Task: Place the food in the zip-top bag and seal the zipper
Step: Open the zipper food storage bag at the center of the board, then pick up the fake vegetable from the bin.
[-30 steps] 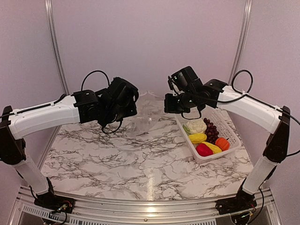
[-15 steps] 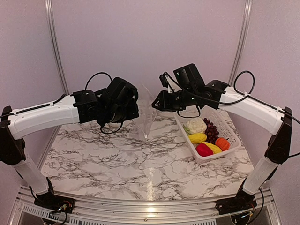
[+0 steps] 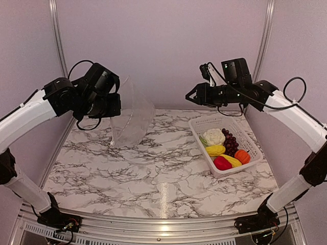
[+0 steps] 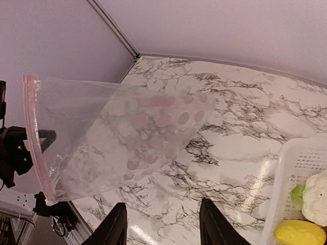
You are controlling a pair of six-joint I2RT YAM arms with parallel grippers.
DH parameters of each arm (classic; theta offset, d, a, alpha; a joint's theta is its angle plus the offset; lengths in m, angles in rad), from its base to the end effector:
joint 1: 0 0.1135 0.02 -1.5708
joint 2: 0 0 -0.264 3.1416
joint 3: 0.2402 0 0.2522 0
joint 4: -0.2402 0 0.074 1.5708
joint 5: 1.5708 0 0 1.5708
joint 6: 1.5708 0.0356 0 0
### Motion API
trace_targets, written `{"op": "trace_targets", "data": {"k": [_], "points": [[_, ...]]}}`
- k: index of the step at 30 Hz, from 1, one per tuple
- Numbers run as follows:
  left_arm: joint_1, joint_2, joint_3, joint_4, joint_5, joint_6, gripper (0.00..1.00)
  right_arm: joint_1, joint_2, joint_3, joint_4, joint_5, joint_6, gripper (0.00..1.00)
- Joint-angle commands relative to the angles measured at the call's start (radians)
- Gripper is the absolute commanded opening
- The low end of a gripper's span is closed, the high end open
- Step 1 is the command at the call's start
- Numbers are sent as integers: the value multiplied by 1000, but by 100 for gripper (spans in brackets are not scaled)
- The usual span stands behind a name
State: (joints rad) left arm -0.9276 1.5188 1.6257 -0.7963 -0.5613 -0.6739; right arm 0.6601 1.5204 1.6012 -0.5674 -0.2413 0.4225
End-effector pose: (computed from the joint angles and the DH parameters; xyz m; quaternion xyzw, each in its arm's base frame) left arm 0.2094 -0.2477 0.3967 -0.0072 0.8770 -0.1198 0.4652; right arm 0.2649 0.2164 0.4060 -0.1624 0.8370 0.3523 0.3858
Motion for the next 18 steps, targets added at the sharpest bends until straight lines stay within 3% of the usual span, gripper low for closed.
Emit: {"op": "trace_targets", "data": {"k": [1,5,11,18], "points": [[37,-123,75,-258,-85,139,0,-111,-75,-83,-105,93,-29,44],[38,-145,57,-264,0,197,0,-208,-126,-209,-104,98,-28,41],[37,-46,34,-125,248,124,0,-258,-96,-236,-136,106,-54,41],[37,-3,-5,-25,286,78,0,-259,-42,-238,-217,193,-84,43]]}}
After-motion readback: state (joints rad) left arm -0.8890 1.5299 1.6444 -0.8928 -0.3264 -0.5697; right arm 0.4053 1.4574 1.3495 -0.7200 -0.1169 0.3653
